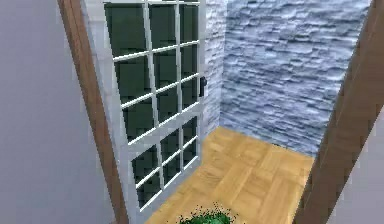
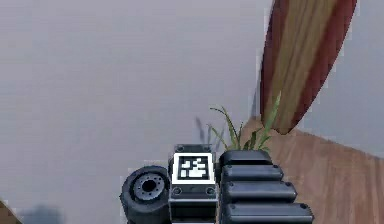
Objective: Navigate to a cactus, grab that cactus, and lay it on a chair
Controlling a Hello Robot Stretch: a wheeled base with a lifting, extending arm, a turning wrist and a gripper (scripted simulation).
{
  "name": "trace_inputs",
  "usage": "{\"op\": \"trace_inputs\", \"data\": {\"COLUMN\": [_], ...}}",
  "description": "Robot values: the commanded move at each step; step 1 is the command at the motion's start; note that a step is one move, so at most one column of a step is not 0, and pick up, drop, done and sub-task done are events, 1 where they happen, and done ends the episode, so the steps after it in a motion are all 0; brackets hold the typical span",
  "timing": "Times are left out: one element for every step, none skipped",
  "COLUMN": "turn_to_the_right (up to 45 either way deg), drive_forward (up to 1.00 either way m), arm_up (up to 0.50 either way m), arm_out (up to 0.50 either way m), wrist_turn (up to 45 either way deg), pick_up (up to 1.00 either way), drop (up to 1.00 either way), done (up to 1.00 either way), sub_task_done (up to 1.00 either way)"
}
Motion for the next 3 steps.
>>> {"op": "trace_inputs", "data": {"turn_to_the_right": [-45.0, -45.0, -45.0], "drive_forward": [0.0, 0.0, 0.0], "arm_up": [0.0, 0.0, 0.0], "arm_out": [0.0, 0.0, 0.0], "wrist_turn": [0.0, 0.0, 0.0], "pick_up": [0.0, 0.0, 0.0], "drop": [0.0, 0.0, 0.0], "done": [0.0, 0.0, 0.0], "sub_task_done": [0.0, 0.0, 0.0]}}
